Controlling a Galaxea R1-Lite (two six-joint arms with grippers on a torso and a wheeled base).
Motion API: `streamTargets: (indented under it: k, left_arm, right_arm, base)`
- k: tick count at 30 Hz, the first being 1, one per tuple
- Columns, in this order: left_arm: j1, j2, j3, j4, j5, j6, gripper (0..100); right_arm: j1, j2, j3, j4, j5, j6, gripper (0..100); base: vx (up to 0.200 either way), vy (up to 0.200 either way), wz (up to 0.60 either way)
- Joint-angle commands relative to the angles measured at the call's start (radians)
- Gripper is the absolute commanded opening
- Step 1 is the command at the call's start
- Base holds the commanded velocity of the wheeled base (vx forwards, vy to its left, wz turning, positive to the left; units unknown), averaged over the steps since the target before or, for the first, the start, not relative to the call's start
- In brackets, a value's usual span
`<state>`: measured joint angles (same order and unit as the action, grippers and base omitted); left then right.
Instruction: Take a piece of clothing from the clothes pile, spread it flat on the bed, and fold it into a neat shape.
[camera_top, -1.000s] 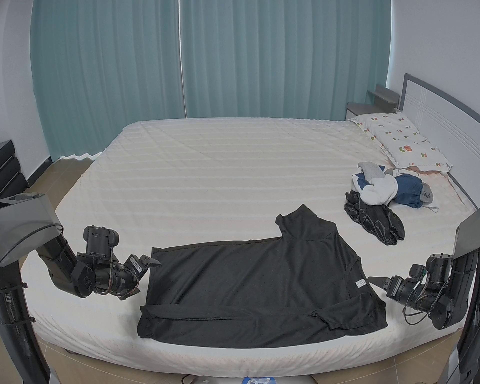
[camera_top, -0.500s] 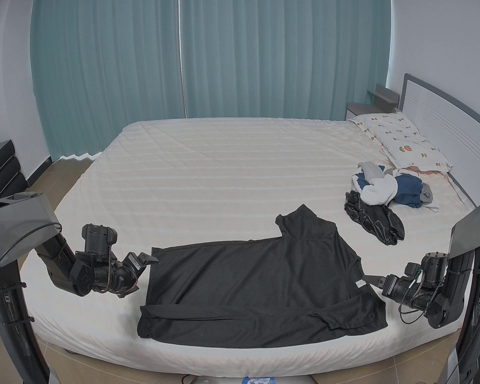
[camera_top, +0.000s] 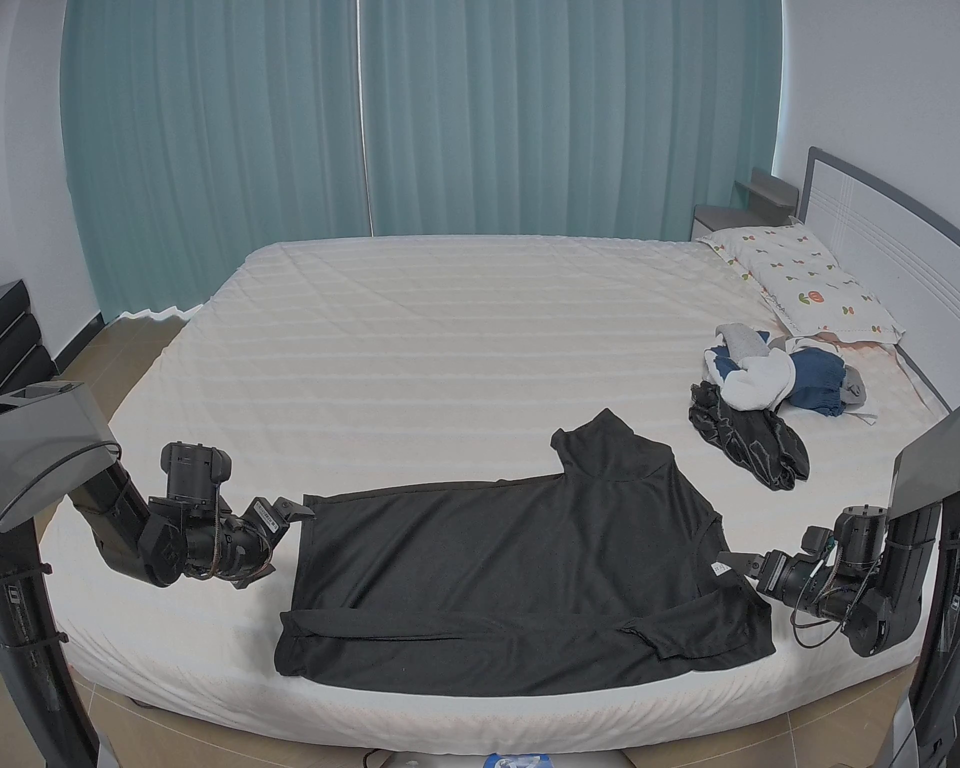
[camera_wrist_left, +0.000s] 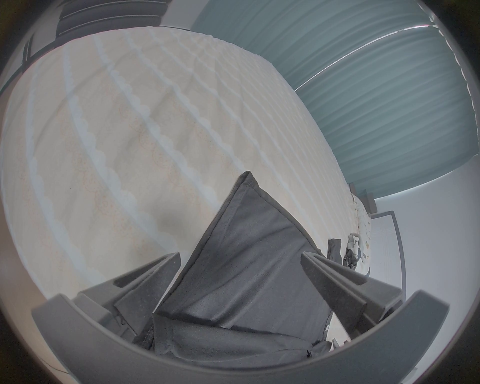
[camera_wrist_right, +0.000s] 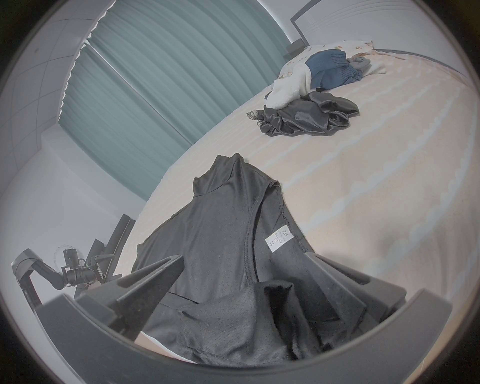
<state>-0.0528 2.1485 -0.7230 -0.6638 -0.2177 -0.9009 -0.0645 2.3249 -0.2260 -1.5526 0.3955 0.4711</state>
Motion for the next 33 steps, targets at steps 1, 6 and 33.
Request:
streamTargets:
  k: [1,6,33]
  left_arm:
    - [0.001,0.007,-0.023,0.003,0.001,0.000,100]
    - [0.010,0.013,-0.075,0.006,0.001,0.005,100]
    - [0.004,0.393,-0.619,0.118,0.014,0.232,100]
  right_arm:
    - [0.002,0.004,-0.007,-0.004,0.000,0.001,100]
    - [0.002,-0.006,-0.004,-0.004,-0.003,0.001,100]
    - [0.000,-0.012,0.010,-0.014,-0.029,0.001,100]
  base:
    - [0.000,0.000,0.00]
    - [0.000,0.000,0.00]
    - [0.000,0.000,0.00]
